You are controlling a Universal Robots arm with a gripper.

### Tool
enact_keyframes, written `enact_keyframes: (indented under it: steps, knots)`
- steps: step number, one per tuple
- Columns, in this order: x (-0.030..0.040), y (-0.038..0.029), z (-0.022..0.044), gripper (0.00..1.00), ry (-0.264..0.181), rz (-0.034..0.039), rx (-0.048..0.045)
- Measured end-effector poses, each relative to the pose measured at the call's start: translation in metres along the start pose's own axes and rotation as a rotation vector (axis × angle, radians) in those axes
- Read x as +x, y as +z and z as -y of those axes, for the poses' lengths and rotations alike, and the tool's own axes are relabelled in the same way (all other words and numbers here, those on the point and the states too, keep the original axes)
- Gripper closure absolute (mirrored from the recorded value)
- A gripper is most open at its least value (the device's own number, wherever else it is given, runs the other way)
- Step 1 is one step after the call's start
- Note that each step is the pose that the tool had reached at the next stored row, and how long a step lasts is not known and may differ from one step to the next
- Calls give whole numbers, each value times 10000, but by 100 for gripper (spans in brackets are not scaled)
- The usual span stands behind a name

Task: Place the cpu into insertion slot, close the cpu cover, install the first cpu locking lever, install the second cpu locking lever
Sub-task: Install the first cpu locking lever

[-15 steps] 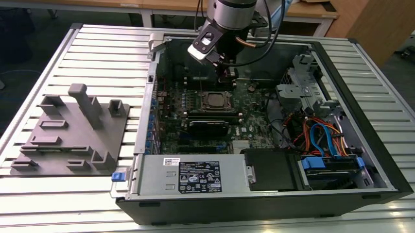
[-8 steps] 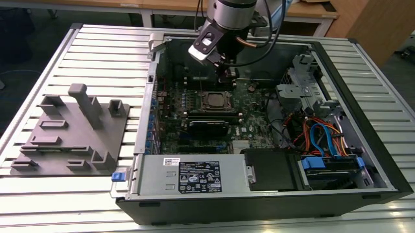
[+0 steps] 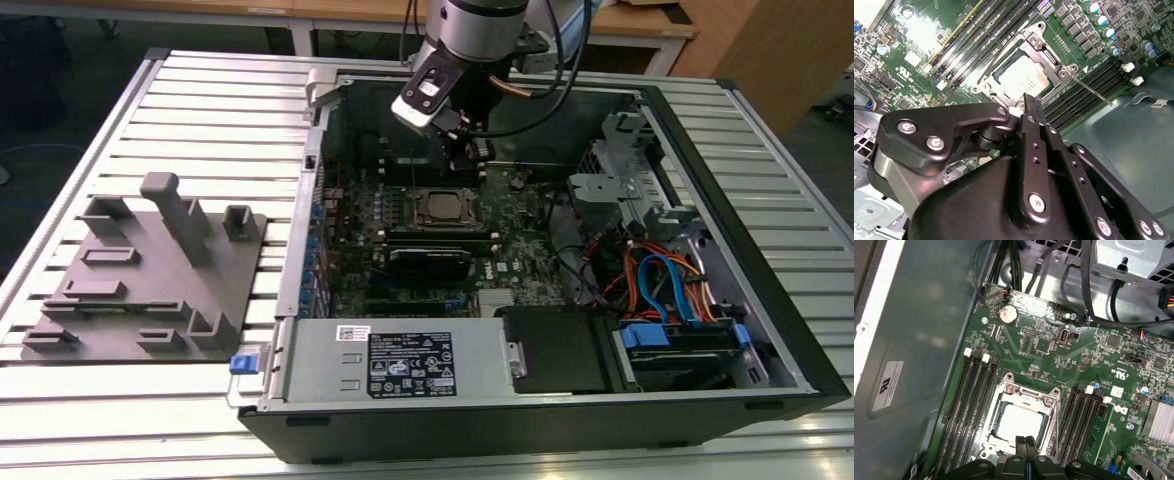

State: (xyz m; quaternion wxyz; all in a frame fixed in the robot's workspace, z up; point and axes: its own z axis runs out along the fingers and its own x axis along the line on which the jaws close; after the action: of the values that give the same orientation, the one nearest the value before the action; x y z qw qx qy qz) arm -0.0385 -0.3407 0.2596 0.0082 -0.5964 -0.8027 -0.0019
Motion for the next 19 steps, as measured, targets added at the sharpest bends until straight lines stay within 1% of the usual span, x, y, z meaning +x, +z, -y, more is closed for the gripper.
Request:
enact_keyframes:
  steps: [9, 12, 16, 19]
  knots:
    - [0, 0, 0, 90, -7, 0, 0]
    - [0, 0, 0, 90, -80, 1, 1]
    - [0, 0, 0, 90, -413, 2, 6]
    - [0, 0, 0, 90, -875, 5, 13]
